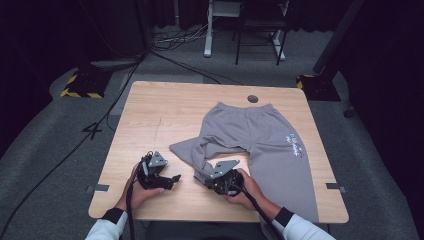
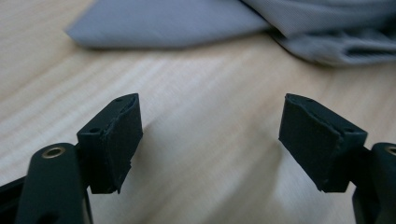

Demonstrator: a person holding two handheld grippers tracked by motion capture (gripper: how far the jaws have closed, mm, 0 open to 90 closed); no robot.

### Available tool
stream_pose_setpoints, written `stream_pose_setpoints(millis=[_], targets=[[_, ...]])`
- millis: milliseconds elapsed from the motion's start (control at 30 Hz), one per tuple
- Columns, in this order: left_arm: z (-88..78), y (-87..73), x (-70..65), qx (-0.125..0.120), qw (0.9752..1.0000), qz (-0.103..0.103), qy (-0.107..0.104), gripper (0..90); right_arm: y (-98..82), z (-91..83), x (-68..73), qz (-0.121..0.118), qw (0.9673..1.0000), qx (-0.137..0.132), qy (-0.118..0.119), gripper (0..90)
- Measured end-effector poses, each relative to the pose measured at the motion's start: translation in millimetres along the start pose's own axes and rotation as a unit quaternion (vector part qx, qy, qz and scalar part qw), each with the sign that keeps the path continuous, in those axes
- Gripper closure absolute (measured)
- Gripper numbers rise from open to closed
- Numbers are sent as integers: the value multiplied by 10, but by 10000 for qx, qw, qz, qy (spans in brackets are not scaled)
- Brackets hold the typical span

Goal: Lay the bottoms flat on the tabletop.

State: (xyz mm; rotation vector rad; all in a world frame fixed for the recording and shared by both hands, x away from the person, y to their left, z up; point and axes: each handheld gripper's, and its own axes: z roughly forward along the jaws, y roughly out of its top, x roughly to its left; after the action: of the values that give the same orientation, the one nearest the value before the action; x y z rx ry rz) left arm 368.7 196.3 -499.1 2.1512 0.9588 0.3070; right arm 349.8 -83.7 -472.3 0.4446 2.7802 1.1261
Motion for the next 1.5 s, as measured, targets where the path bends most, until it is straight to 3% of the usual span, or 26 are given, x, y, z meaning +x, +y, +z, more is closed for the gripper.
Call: stream_pose_setpoints(millis=[33, 167, 300, 400, 633, 700, 733, 800, 867, 933, 967, 1000, 1067, 1100, 1133, 1167, 1200, 1267, 1300, 1333, 1367, 1433, 1500], targets=[[15, 34, 18, -44, 10000, -35, -8, 214, 15, -60, 15, -121, 9998, -27, 154, 856], [93, 172, 34, -215, 9997, -74, 54, 235, 23, -167, 117, -329, 9990, -18, 299, 864], [236, 316, -44, -140, 9999, 46, 3, 235, 37, -160, 274, -578, 9968, 10, 557, 865], [342, 410, -87, -125, 9999, 23, -73, 237, 82, -180, 467, -845, 9927, -4, 865, 865], [602, 603, -269, 117, 9994, 309, -119, 248, 123, -173, 907, -1283, 9812, 20, 1441, 856], [638, 637, -318, 146, 9990, 395, -142, 248, 120, -176, 978, -1286, 9797, -9, 1538, 804], [658, 642, -342, 158, 9989, 399, -194, 248, 119, -188, 986, -1262, 9801, -52, 1534, 704], [685, 638, -392, 232, 9981, 523, -241, 246, 115, -232, 941, -1132, 9828, -128, 1455, 643], [690, 626, -443, 293, 9971, 673, -189, 236, 97, -302, 827, -936, 9877, -230, 1229, 583], [678, 621, -466, 297, 9967, 716, -244, 236, 55, -399, 660, -714, 9907, -336, 1110, 559], [668, 614, -484, 313, 9965, 733, -253, 236, 32, -440, 593, -687, 9926, -358, 930, 543], [660, 610, -502, 342, 9962, 762, -263, 236, -8, -510, 459, -642, 9959, -331, 540, 530], [654, 611, -531, 345, 9954, 856, -273, 238, -115, -653, 162, -578, 9976, -372, -118, 524], [650, 616, -554, 336, 9950, 902, -273, 243, -187, -733, -32, -306, 9976, -464, -413, 515], [642, 622, -576, 295, 9948, 928, -310, 243, -266, -812, -235, -16, 9965, -513, -658, 506], [638, 634, -601, 263, 9949, 910, -359, 247, -353, -880, -434, 126, 9931, -455, -1074, 499], [634, 649, -633, 254, 9944, 964, -363, 252, -449, -939, -635, 365, 9877, -414, -1465, 487], [639, 668, -722, 203, 9932, 1035, -486, 253, -651, -1046, -995, 896, 9799, -400, -1735, 489], [654, 675, -771, 214, 9927, 1066, -528, 254, -740, -1076, -1134, 1072, 9733, -320, -2006, 480], [677, 683, -814, 203, 9923, 1069, -590, 254, -814, -1096, -1252, 1292, 9692, -290, -2076, 467], [701, 691, -852, 209, 9917, 1054, -704, 258, -875, -1101, -1349, 1384, 9678, -222, -2090, 468], [773, 708, -936, 335, 9912, 1085, -687, 291, -971, -1070, -1491, 1402, 9634, -37, -2286, 454], [802, 712, -971, 352, 9902, 1092, -795, 355, -1061, -1025, -1604, 1592, 9618, 45, -2228, 450]])
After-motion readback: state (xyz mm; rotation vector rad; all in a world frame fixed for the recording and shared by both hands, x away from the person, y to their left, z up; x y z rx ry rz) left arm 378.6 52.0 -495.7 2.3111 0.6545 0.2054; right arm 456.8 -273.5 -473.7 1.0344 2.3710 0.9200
